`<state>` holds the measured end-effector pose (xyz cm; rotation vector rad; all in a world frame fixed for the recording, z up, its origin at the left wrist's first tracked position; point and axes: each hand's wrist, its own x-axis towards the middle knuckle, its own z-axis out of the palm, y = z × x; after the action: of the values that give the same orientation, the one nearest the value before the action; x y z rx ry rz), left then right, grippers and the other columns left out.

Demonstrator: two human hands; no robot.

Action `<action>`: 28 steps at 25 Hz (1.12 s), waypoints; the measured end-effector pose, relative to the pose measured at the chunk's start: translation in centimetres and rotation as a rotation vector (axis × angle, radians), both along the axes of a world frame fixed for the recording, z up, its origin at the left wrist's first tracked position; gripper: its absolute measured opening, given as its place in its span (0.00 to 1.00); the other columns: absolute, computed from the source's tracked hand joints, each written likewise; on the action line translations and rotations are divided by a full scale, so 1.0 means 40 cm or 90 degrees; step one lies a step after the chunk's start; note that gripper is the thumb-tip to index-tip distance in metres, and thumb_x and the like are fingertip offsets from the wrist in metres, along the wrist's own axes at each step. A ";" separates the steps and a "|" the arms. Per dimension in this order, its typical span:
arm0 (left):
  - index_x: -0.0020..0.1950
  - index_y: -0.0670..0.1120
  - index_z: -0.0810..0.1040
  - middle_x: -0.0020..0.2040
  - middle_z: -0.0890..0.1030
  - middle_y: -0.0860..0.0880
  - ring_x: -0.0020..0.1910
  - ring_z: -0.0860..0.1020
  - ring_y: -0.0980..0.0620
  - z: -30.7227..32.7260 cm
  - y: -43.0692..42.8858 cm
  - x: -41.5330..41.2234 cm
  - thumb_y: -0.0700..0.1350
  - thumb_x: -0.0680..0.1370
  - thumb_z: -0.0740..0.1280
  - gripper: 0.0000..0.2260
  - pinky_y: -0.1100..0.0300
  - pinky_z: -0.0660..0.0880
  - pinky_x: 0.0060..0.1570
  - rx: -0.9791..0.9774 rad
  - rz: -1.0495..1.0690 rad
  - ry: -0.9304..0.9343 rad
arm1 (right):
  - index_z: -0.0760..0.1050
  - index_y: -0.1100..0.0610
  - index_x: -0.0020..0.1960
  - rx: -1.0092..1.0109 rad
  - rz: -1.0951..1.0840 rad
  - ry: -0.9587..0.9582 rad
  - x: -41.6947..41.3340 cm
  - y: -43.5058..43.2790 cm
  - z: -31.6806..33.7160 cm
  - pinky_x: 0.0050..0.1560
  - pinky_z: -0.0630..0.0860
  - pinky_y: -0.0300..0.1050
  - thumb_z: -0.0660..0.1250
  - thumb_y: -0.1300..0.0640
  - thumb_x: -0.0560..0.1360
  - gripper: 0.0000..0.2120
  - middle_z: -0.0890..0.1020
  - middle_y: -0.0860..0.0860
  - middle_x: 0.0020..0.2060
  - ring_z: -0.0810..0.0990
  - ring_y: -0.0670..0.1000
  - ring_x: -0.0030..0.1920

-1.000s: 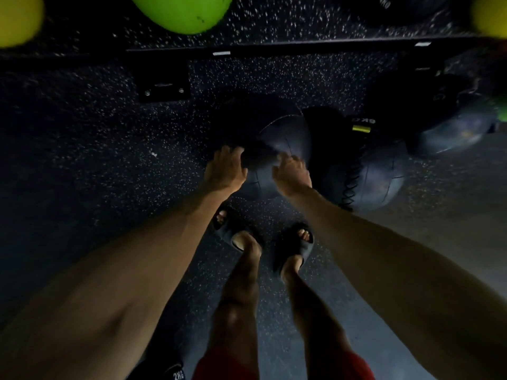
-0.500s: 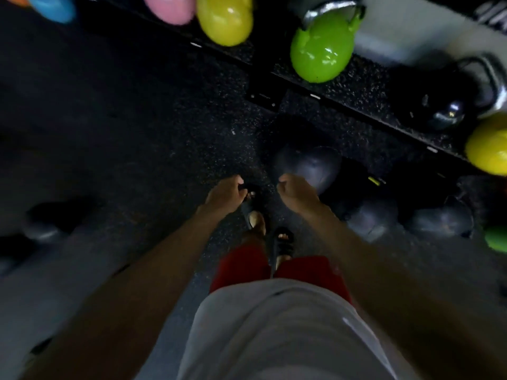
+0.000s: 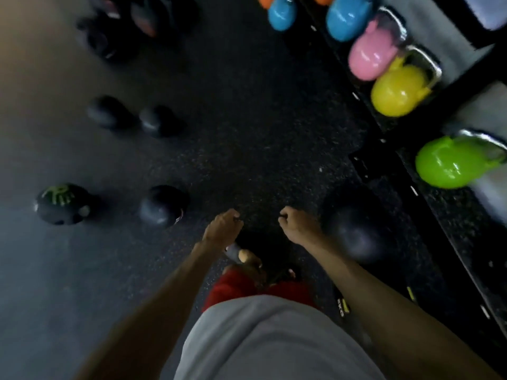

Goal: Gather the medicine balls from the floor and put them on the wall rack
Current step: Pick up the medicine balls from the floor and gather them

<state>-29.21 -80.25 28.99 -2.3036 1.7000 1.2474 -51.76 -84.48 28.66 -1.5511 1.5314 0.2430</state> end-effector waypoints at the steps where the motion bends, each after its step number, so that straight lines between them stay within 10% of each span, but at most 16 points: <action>1: 0.63 0.44 0.76 0.58 0.81 0.41 0.58 0.79 0.40 -0.002 0.044 0.056 0.47 0.80 0.65 0.13 0.48 0.76 0.57 -0.008 0.039 -0.006 | 0.71 0.55 0.69 0.008 0.042 0.002 0.062 0.003 0.011 0.44 0.76 0.47 0.57 0.49 0.84 0.17 0.80 0.57 0.57 0.80 0.56 0.50; 15: 0.63 0.45 0.77 0.54 0.82 0.43 0.54 0.81 0.43 -0.080 0.415 0.768 0.47 0.79 0.67 0.14 0.53 0.75 0.53 0.006 0.324 0.039 | 0.74 0.55 0.66 -0.013 0.338 0.085 0.892 0.143 -0.005 0.61 0.74 0.51 0.60 0.49 0.82 0.17 0.80 0.56 0.61 0.79 0.58 0.61; 28: 0.64 0.44 0.76 0.57 0.82 0.42 0.55 0.82 0.41 -0.123 0.200 1.241 0.53 0.80 0.61 0.18 0.50 0.79 0.52 0.093 0.224 0.027 | 0.75 0.57 0.65 0.042 0.267 0.050 1.348 0.011 -0.140 0.62 0.73 0.51 0.61 0.51 0.81 0.17 0.80 0.60 0.62 0.77 0.62 0.64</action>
<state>20.43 -72.27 24.08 -2.5752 1.1966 1.4275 2.16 -84.03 23.05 -1.8162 1.2289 0.5910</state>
